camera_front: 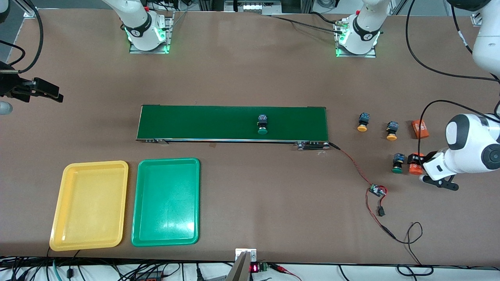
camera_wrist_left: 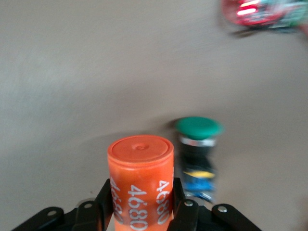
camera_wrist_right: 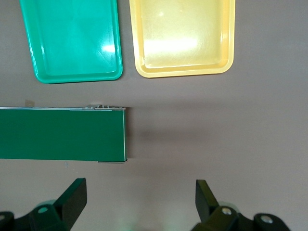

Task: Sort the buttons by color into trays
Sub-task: 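Carry the orange cylinder to the belt and release it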

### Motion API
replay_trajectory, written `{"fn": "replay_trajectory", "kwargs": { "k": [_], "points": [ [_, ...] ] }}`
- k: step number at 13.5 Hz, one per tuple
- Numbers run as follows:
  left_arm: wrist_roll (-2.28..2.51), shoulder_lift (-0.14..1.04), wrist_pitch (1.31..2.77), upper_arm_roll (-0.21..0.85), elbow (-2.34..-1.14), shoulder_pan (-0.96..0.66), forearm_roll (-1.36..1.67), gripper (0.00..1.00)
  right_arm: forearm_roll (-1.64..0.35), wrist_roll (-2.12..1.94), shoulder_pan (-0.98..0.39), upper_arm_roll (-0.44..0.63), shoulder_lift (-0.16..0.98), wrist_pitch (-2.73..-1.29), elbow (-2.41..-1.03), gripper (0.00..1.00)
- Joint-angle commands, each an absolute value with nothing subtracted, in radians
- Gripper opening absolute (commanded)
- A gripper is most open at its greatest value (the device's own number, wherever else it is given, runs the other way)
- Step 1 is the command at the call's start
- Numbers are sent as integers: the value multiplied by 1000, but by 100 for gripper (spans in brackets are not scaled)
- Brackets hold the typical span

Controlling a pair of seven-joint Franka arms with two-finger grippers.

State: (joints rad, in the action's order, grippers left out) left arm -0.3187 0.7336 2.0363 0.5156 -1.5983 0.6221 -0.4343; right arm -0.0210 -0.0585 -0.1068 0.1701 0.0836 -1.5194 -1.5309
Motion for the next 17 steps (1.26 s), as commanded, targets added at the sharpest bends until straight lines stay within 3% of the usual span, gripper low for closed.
{"fn": "replay_trajectory", "kwargs": {
  "k": [1, 3, 7, 9, 12, 14, 16, 17],
  "points": [
    [-431, 667, 1916, 630, -1614, 633, -453, 21, -20, -60, -103, 166, 72, -1516, -1536, 100],
    [-472, 667, 1850, 757, -1635, 647, -453, 18, -20, -60, -103, 166, 72, -1517, -1536, 100],
    [-491, 680, 1870, 966, -1733, 605, -454, 16, -18, -63, -101, 167, 75, -1525, -1536, 100],
    [-485, 675, 1946, 1009, -1822, 557, -459, 16, -14, -63, -101, 167, 75, -1525, -1536, 100],
    [-491, 673, 2175, 1025, -1960, 516, -463, 16, -9, -71, -103, 166, 77, -1542, -1536, 100],
    [-489, 670, 2198, 1023, -1965, 447, -515, 16, -9, -71, -103, 166, 78, -1540, -1536, 100],
    [-479, 675, 2201, 1023, -1967, 407, -555, 25, -12, -71, -100, 166, 78, -1542, -1536, 100],
    [-473, 675, 2201, 1019, -1965, 384, -563, 45, -14, -69, -100, 167, 81, -1542, -1536, 100]
  ]
}}
